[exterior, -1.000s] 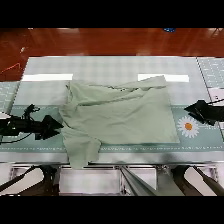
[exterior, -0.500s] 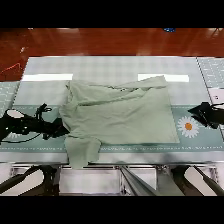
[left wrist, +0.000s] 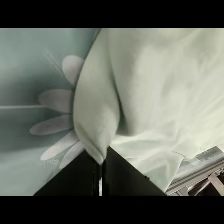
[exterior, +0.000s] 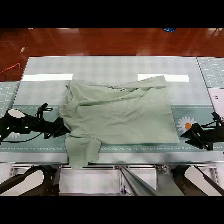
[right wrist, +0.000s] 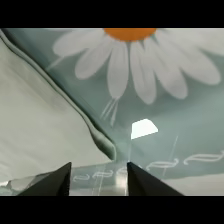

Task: Fold the shirts.

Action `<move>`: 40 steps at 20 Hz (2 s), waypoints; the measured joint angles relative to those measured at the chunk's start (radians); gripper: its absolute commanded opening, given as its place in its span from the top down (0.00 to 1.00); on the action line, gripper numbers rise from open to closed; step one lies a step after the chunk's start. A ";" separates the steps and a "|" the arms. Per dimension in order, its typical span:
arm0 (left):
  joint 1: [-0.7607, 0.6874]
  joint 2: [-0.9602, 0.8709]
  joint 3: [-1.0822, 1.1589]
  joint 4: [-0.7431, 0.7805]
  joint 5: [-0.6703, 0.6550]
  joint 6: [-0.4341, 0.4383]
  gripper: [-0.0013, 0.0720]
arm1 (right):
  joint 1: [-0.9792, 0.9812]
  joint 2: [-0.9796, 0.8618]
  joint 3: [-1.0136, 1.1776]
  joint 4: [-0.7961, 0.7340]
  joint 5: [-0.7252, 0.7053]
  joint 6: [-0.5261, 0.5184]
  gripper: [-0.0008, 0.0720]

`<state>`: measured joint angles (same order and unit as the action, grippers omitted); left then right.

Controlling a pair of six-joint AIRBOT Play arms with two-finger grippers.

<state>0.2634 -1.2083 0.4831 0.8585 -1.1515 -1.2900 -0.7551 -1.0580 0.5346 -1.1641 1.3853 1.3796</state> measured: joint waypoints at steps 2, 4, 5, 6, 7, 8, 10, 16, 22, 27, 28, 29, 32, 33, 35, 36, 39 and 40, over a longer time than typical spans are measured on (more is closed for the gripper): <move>0.000 0.000 0.000 -0.001 0.006 0.000 0.96 | -0.001 -0.021 -0.005 -0.006 0.012 0.002 0.42; 0.000 0.000 0.000 -0.002 0.013 -0.001 0.96 | -0.001 -0.044 -0.007 0.003 0.018 0.002 0.42; 0.000 0.000 0.000 -0.003 0.015 -0.003 0.96 | -0.001 -0.056 -0.008 0.011 0.019 0.002 0.42; 0.000 0.000 0.000 -0.003 0.018 -0.004 0.96 | -0.001 -0.070 -0.008 0.021 0.018 0.002 0.42; 0.000 0.000 0.000 -0.003 0.019 -0.004 0.96 | -0.001 -0.085 -0.008 0.032 0.015 0.001 0.42; 0.000 0.000 0.000 -0.003 0.020 -0.004 0.96 | -0.001 -0.102 -0.009 0.041 0.012 0.000 0.42; 0.000 0.000 0.000 -0.003 0.027 -0.004 0.96 | -0.001 -0.135 -0.009 0.055 0.003 -0.005 0.42; 0.000 0.000 0.000 -0.013 0.046 -0.004 0.96 | 0.030 -0.181 -0.008 0.102 -0.037 -0.014 0.43; 0.000 0.001 0.006 -0.016 0.053 -0.005 0.96 | 0.175 -0.197 0.032 0.185 -0.122 -0.072 0.96; 0.009 0.052 0.144 -0.093 -0.001 0.027 0.96 | 0.210 -0.147 0.232 0.322 -0.041 -0.138 0.96; 0.012 0.078 0.200 -0.145 -0.004 0.043 0.96 | 0.217 -0.126 0.290 0.344 -0.034 -0.143 0.96; 0.014 0.105 0.264 -0.199 -0.003 0.061 0.96 | 0.233 -0.098 0.357 0.367 -0.035 -0.146 0.96; 0.016 0.179 0.498 -0.328 0.007 0.092 0.96 | 0.310 -0.018 0.571 0.409 -0.085 -0.141 0.96; 0.016 0.196 0.592 -0.351 0.021 0.098 0.96 | 0.338 0.004 0.652 0.420 -0.115 -0.132 0.96; 0.016 0.218 0.787 -0.372 0.027 0.105 0.96 | 0.375 0.039 0.812 0.431 -0.171 -0.119 0.96; 0.016 0.224 0.881 -0.364 0.029 0.103 0.96 | 0.385 0.052 0.895 0.432 -0.194 -0.109 0.96; 0.016 0.240 1.146 -0.268 0.024 0.048 0.96 | 0.386 0.093 1.104 0.407 -0.229 -0.087 0.96; 0.016 0.247 1.214 -0.229 0.018 0.027 0.96 | 0.383 0.110 1.156 0.392 -0.232 -0.079 0.96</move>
<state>0.2794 -0.9611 1.6970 0.6296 -1.1336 -1.2625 -0.3725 -0.9478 1.6909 -0.7723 1.1538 1.3003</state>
